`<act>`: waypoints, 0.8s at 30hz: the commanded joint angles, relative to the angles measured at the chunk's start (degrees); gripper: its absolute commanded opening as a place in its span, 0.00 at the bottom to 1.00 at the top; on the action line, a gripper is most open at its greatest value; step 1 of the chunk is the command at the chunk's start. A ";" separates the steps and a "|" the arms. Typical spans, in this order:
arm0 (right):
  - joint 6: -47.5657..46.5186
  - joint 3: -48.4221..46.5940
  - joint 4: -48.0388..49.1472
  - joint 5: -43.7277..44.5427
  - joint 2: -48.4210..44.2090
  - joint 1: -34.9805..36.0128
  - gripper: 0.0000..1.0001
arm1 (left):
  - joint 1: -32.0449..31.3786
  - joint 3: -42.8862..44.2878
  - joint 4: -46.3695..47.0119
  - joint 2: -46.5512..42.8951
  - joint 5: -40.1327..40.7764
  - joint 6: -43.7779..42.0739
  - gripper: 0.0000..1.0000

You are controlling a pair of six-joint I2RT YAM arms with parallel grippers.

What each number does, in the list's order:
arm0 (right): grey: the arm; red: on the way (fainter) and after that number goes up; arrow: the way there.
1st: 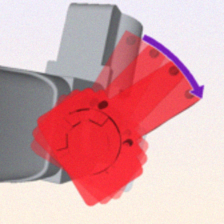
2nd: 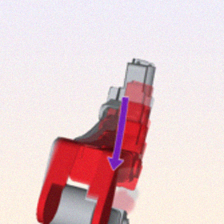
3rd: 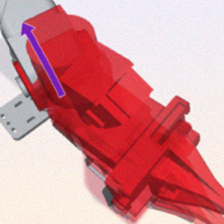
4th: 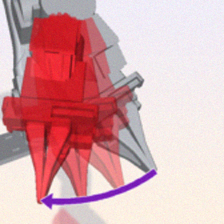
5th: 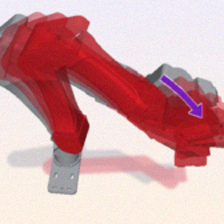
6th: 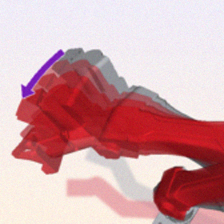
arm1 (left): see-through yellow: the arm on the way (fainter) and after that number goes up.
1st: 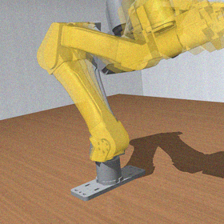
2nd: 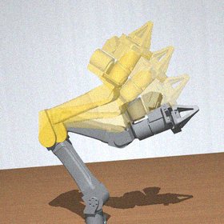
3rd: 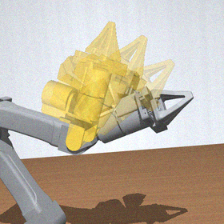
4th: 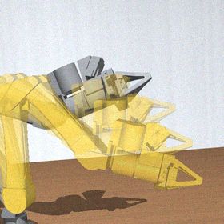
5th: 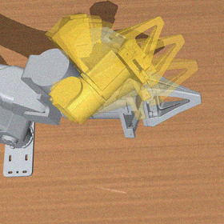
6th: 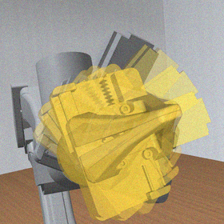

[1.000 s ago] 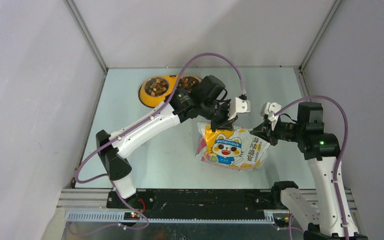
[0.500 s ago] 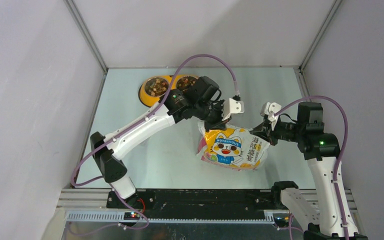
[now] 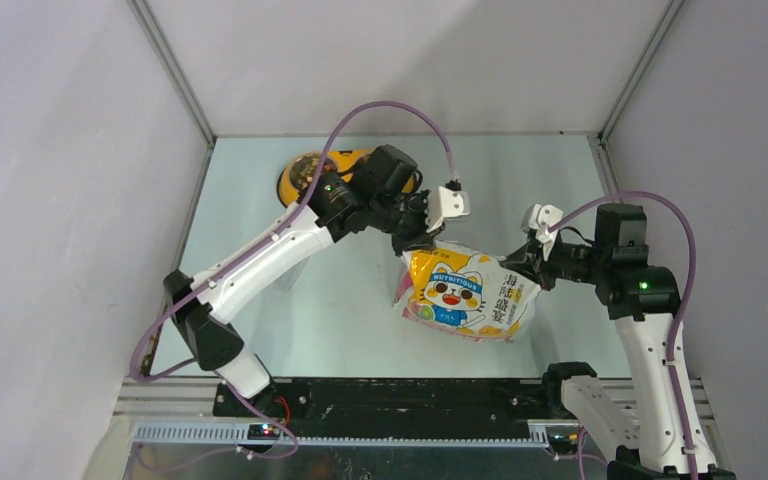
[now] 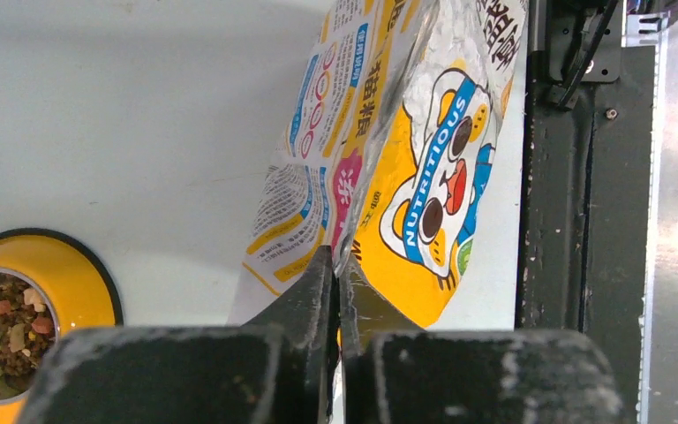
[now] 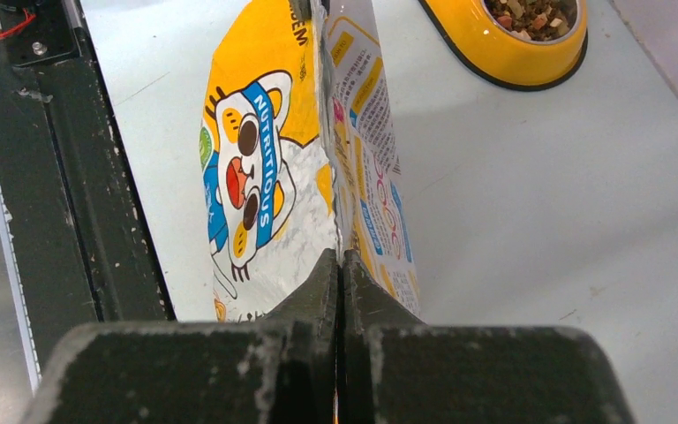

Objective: Serve the pet food
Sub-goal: Close the pet food bag at the center of the board.

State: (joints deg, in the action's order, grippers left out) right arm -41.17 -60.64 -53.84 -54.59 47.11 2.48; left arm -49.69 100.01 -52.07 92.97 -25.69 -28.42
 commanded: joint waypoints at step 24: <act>-1.08 -1.78 2.34 -3.00 -1.96 -0.37 0.00 | 7.14 -4.19 -0.91 -6.34 6.24 -3.92 0.00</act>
State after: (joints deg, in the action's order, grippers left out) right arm -41.91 -60.64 -54.02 -55.09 47.03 2.50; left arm -45.17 95.64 -52.23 88.92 -24.47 -30.52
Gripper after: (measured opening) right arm 0.011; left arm 0.010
